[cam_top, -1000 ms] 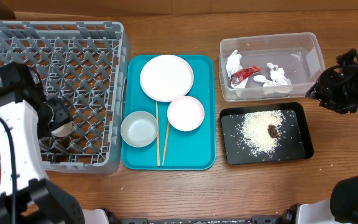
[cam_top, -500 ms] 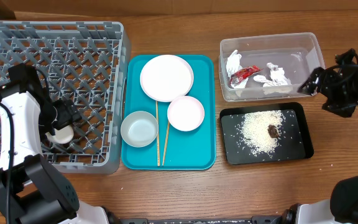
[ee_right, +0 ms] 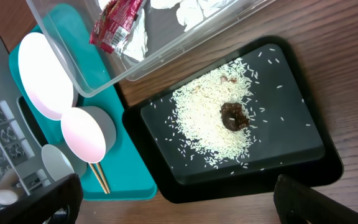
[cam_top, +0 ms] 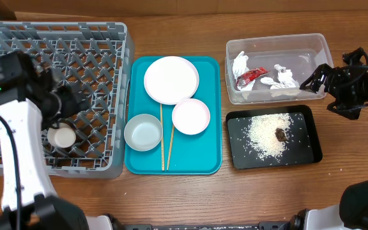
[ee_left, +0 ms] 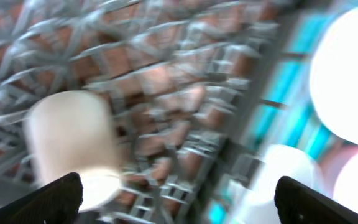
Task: Sort waste into correct bins and load items into the dishwasher
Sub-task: 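Reach the left gripper to the small grey bowl and grasp its rim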
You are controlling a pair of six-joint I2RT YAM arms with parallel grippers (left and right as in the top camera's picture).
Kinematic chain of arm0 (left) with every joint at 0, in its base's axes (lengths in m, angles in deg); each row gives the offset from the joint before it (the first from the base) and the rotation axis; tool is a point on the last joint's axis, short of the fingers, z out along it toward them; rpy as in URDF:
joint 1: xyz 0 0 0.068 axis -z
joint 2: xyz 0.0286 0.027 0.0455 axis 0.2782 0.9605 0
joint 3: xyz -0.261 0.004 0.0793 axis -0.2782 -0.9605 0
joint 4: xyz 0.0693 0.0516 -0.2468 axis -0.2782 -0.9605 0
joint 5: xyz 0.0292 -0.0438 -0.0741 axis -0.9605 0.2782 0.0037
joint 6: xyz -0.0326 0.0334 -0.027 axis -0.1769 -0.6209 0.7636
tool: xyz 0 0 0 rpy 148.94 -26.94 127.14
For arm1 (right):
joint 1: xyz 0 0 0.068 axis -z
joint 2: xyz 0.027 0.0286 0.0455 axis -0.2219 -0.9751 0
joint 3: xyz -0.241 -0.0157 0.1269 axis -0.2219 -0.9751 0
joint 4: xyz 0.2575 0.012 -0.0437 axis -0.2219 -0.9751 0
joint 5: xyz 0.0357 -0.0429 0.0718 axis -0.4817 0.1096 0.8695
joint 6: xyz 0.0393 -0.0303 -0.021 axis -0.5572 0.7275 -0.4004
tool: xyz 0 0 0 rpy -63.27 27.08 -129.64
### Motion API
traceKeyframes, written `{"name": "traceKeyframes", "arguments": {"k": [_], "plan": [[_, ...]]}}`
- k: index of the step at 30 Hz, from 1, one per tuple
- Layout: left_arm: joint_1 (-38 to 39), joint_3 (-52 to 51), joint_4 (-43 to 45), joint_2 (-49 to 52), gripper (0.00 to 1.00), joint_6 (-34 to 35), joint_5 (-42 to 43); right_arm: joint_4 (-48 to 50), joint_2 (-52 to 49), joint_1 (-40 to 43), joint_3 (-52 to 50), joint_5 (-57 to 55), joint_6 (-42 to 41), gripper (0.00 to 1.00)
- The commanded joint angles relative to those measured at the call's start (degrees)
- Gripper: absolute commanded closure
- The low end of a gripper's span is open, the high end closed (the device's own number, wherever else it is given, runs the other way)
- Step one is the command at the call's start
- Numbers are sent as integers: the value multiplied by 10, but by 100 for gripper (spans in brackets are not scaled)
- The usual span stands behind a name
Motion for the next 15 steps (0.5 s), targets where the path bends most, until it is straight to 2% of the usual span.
{"name": "traceKeyframes", "arguments": {"k": [1,10,13,15], "plan": [[63,17,0,-44,0,-23,51,3,5,0,12,9,0,0],[237,16,7,-25,0,-18,50,3,5,0,12,7,0,0],[278,16,7,5,8,-19,42,3,5,0,11,7,0,0],[304,16,4,32,9,-18,32,3,5,0,11,7,0,0]]}}
